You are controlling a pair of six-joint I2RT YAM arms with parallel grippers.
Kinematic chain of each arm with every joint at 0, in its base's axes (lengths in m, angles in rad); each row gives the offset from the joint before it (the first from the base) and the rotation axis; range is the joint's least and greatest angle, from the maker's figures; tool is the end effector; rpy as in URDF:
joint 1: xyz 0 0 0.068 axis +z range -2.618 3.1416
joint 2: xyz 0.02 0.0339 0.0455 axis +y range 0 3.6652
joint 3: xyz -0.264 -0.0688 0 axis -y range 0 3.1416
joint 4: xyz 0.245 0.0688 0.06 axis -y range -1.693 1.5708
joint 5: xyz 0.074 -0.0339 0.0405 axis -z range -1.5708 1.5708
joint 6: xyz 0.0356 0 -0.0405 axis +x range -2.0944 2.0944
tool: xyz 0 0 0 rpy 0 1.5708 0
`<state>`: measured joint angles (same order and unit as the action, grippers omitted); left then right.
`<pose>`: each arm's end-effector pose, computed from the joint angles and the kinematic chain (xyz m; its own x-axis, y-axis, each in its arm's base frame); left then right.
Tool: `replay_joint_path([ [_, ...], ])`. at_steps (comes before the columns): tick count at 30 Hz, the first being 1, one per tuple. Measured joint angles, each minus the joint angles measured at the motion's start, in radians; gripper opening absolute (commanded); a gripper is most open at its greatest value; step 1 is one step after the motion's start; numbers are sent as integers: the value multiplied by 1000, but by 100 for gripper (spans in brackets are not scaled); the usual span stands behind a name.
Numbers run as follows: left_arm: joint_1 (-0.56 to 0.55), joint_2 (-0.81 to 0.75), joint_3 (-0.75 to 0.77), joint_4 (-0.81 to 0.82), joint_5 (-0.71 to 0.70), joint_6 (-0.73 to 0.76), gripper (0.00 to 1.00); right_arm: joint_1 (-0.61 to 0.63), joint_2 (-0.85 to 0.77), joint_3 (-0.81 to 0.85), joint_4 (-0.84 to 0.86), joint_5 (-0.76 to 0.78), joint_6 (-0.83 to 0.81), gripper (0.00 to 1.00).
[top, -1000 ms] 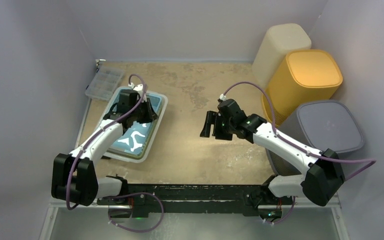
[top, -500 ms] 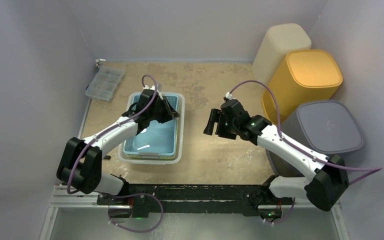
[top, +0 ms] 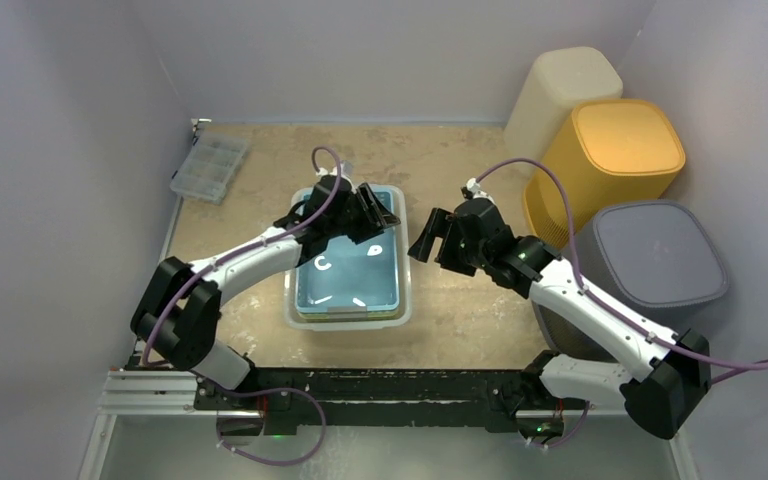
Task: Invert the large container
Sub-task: Pick up the container from the container.
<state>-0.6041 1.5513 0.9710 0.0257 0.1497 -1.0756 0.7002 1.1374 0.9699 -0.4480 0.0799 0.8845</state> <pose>0.2813 -0.2006 0.2358 -0.7920 -0.5105 -0.3349 -0.0648 0.6157 -0.7853 0.1931 0.1590 0.3082 -0.7381 0.3864 -0.5530 -0.0339 0.7975 0.6024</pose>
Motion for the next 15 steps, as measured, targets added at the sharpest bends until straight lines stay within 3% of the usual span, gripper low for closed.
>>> replay_joint_path([
  [5, 2, -103, 38, -141, -79, 86, 57, 0, 7, -18, 40, -25, 12, 83],
  [10, 2, -235, 87, -315, -248, 217, 65, 0, 74, -19, 100, -80, 9, 78],
  [15, 5, -338, 89, -487, -435, 317, 67, 6, 206, 29, 105, -121, -26, 64],
])
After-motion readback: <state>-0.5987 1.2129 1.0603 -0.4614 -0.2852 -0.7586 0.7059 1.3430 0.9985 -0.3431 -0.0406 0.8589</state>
